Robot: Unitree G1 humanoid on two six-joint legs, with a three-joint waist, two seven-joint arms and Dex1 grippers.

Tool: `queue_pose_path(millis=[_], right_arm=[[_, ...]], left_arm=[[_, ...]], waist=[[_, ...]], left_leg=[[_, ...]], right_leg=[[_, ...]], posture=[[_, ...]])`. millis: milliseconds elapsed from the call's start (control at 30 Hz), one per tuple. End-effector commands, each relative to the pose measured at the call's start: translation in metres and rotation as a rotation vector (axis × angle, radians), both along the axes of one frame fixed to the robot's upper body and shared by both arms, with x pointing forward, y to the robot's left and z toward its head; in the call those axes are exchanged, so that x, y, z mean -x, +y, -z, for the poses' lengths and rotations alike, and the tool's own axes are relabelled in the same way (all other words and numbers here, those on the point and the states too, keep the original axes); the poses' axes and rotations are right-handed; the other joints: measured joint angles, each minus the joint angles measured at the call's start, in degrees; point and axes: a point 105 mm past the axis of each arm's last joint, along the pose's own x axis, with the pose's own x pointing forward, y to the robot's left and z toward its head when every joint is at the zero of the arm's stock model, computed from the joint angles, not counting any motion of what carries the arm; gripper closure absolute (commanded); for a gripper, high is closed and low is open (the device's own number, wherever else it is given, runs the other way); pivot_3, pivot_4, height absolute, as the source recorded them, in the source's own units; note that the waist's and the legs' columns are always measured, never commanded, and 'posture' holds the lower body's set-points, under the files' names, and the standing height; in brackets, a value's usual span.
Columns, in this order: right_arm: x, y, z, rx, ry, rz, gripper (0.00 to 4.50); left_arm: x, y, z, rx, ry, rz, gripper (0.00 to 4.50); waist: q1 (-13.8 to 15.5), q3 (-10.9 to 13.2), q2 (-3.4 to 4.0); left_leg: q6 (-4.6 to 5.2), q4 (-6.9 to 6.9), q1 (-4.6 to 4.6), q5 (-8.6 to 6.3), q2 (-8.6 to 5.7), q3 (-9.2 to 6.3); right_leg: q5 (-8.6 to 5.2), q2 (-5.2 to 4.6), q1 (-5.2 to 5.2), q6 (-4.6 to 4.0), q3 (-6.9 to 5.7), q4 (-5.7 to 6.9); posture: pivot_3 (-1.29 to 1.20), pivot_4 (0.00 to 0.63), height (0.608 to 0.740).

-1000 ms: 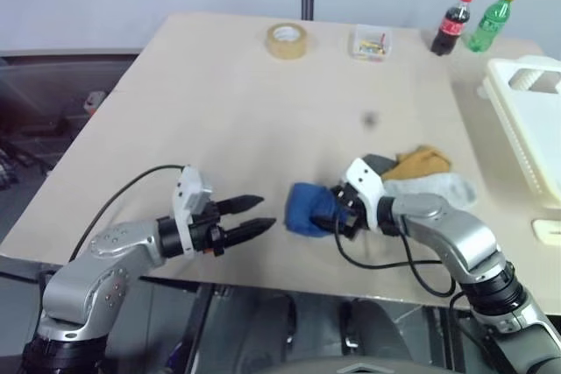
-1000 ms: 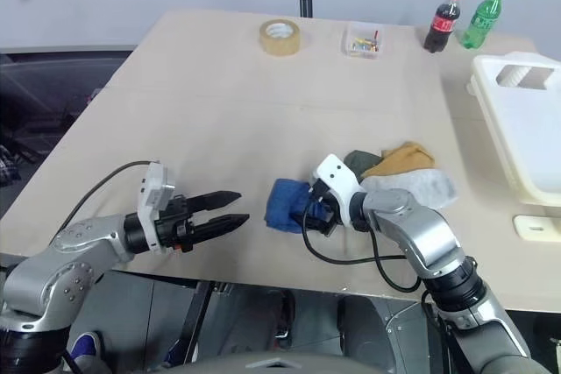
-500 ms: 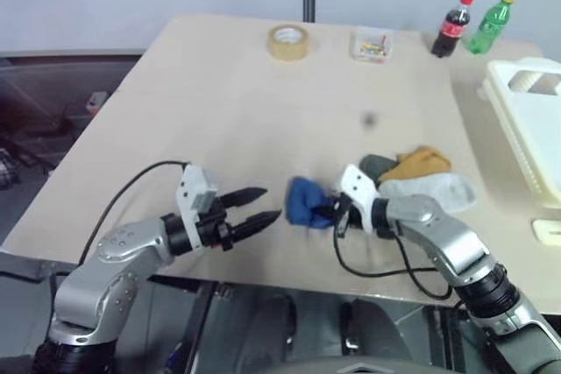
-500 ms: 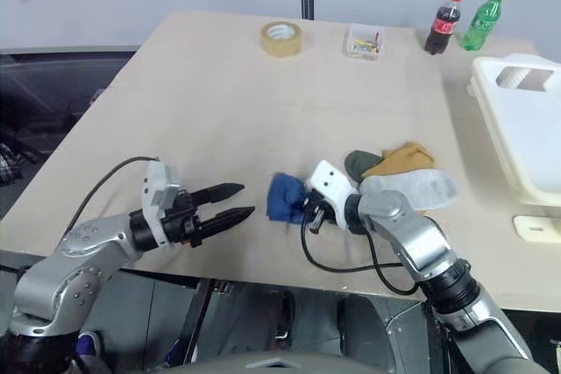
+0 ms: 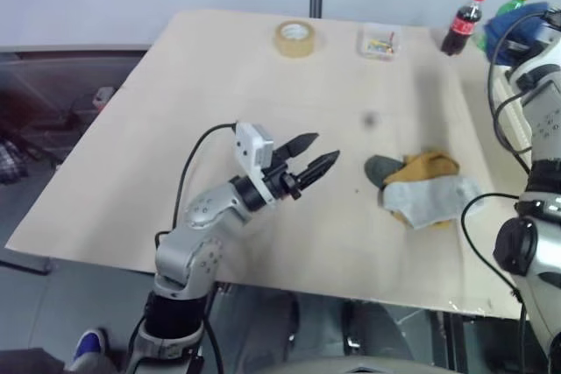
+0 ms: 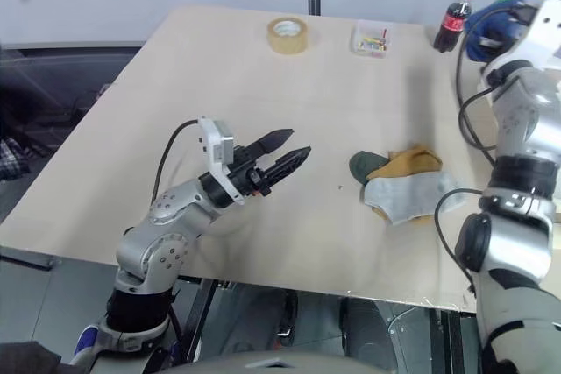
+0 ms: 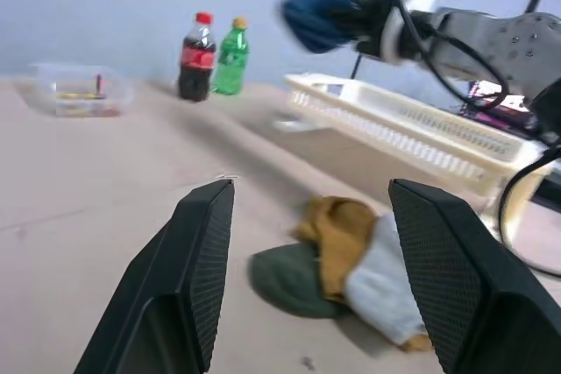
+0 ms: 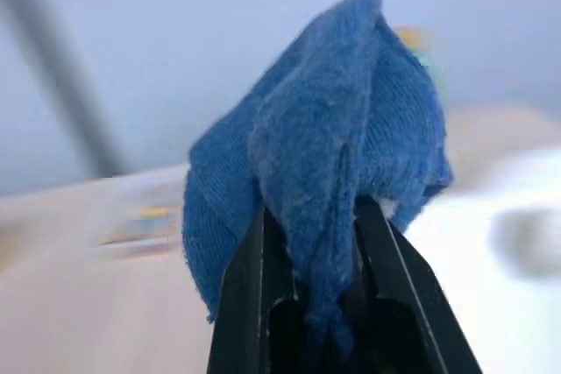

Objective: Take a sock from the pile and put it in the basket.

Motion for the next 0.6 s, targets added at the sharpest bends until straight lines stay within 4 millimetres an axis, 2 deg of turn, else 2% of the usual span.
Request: queue_pose_path(millis=[33,200,300,333,367,433,467,500,533,600], right_arm=[[-0.002,-0.021,-0.006,-0.01,-0.013,0.117,4.46],[0.007,-0.05,0.006,-0.07,0.014,0.257,4.46],[0.011,-0.056,0.016,-0.099,0.032,0.281,4.46],[0.011,-0.057,0.019,-0.102,0.039,0.28,4.5],[0.011,-0.057,0.021,-0.11,0.041,0.273,4.5],[0.012,-0.059,0.025,-0.121,0.046,0.285,4.5],[0.014,-0.061,0.027,-0.133,0.051,0.296,4.5],[0.014,-0.062,0.029,-0.136,0.058,0.304,4.5],[0.015,-0.062,0.031,-0.14,0.065,0.304,3.79],[0.016,-0.063,0.034,-0.158,0.072,0.314,3.44]], left_arm=[[0.004,-0.005,-0.011,-0.014,-0.071,0.059,1.5],[0.003,-0.009,-0.016,-0.058,-0.098,0.128,1.5],[0.006,-0.01,-0.019,-0.061,-0.094,0.2,1.5],[0.007,-0.01,-0.02,-0.059,-0.09,0.22,1.09],[0.008,-0.011,-0.019,-0.068,-0.086,0.245,0.99],[0.006,-0.011,-0.02,-0.084,-0.092,0.257,0.4],[0.003,-0.012,-0.022,-0.087,-0.096,0.256,0.19],[0.003,-0.013,-0.023,-0.091,-0.105,0.264,0.19],[0.001,-0.013,-0.025,-0.093,-0.111,0.266,0.0],[-0.001,-0.013,-0.027,-0.093,-0.117,0.267,0.0]], waist=[[-0.58,0.02,0.03],[-0.18,0.07,0.1],[-0.14,0.07,0.1],[-0.17,0.07,0.1],[-0.21,0.07,0.1],[-0.28,0.07,0.1],[-0.32,0.07,0.11],[-0.29,0.07,0.11],[-0.28,0.07,0.11],[-0.29,0.07,0.11]], left_leg=[[0.0,-0.03,0.0,0.0,0.03,0.03],[0.13,0.0,-0.02,-0.08,0.08,0.08],[0.22,0.08,-0.07,-0.13,0.06,0.03],[0.24,0.11,-0.07,-0.15,0.05,0.06],[0.25,0.11,-0.07,-0.15,0.05,0.07],[0.26,0.12,-0.06,-0.15,0.05,0.08],[0.26,0.12,-0.04,-0.15,0.06,0.08],[0.25,0.12,-0.03,-0.15,0.1,0.07],[0.25,0.12,-0.03,-0.15,0.12,0.05],[0.25,0.12,-0.03,-0.15,0.13,0.05]], right_leg=[[0.0,0.03,-0.04,0.0,0.02,0.0],[0.0,0.25,-0.05,0.0,0.06,-0.01],[0.0,0.25,0.0,0.01,0.04,-0.04],[0.0,0.24,0.01,0.01,0.06,-0.05],[0.0,0.24,0.01,0.01,0.07,-0.05],[0.0,0.24,0.01,0.01,0.08,-0.03],[0.0,0.26,0.01,0.01,0.08,-0.02],[0.0,0.3,0.01,0.01,0.08,0.0],[0.0,0.34,0.01,0.01,0.08,0.01],[0.0,0.35,0.01,0.01,0.1,0.01]], posture=[[0.0,0.15,0.74],[0.0,0.15,0.74],[0.0,0.15,0.74],[0.0,0.15,0.74],[0.0,0.15,0.74],[0.0,0.15,0.74],[0.0,0.15,0.74],[0.0,0.15,0.74],[0.0,0.15,0.74],[0.0,0.15,0.74]])
